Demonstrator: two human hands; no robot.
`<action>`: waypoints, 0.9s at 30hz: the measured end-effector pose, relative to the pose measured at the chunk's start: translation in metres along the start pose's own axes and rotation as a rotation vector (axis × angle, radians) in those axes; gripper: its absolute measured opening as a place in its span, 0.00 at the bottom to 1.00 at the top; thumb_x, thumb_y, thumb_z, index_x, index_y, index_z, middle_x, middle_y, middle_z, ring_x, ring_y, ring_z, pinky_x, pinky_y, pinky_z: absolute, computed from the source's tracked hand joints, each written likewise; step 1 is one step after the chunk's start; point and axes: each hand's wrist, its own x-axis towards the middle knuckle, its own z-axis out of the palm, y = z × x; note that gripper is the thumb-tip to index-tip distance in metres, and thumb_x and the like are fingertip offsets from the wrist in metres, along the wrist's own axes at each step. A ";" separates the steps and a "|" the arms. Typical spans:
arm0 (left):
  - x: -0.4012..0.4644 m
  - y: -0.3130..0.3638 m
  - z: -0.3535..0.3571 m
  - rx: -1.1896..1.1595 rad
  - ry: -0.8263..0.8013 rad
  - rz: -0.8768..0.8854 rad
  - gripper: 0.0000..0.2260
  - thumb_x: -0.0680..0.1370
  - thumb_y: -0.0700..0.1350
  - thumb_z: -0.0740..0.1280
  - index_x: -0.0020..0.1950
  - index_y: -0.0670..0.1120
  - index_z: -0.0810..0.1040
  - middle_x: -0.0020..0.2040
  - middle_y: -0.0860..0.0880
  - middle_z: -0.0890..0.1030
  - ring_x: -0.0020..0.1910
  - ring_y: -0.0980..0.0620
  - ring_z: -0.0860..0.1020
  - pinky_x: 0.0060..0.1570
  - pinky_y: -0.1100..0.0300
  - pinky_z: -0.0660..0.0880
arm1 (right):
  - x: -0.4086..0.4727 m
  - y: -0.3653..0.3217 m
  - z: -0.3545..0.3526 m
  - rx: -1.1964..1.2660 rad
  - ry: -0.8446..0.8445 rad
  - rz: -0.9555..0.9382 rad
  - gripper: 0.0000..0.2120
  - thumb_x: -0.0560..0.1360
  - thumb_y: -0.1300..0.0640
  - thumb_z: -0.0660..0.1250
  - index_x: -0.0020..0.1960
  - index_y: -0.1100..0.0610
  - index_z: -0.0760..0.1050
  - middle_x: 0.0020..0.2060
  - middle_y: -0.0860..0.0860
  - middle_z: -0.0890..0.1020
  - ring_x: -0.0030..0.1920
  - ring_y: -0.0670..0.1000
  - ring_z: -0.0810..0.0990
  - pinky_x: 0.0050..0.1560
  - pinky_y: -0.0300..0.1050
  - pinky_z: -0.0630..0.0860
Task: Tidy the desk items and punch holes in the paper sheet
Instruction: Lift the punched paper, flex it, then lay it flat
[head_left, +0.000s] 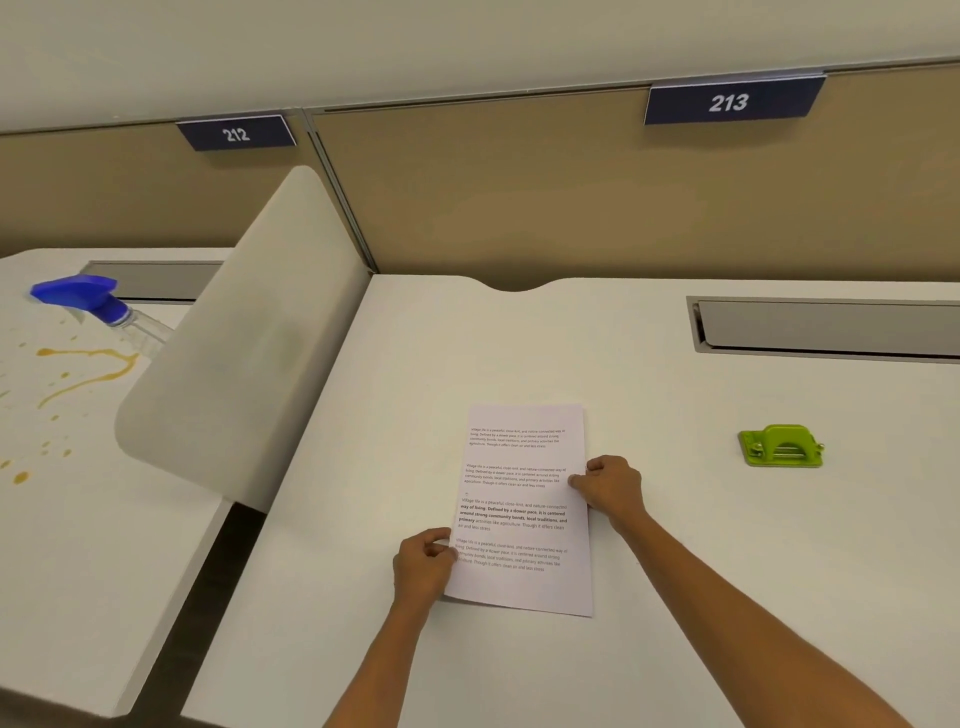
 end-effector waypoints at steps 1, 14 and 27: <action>-0.001 0.000 0.001 0.014 0.009 0.010 0.13 0.74 0.35 0.70 0.57 0.44 0.83 0.42 0.46 0.84 0.42 0.49 0.80 0.46 0.59 0.75 | -0.001 -0.001 0.000 -0.014 0.002 -0.001 0.15 0.67 0.61 0.73 0.49 0.70 0.78 0.41 0.61 0.84 0.48 0.62 0.82 0.53 0.55 0.80; -0.004 -0.001 -0.004 0.260 -0.044 0.193 0.15 0.69 0.38 0.78 0.53 0.45 0.79 0.43 0.49 0.79 0.37 0.52 0.76 0.44 0.63 0.74 | -0.011 0.007 -0.013 0.064 -0.071 0.128 0.28 0.66 0.56 0.76 0.63 0.61 0.72 0.57 0.58 0.79 0.51 0.57 0.83 0.52 0.52 0.82; -0.011 -0.011 -0.006 0.357 -0.107 0.280 0.37 0.65 0.40 0.81 0.70 0.43 0.68 0.53 0.48 0.76 0.48 0.50 0.76 0.45 0.63 0.74 | -0.030 0.021 -0.008 0.140 -0.075 0.170 0.23 0.67 0.58 0.76 0.58 0.58 0.72 0.55 0.58 0.80 0.52 0.57 0.84 0.47 0.50 0.82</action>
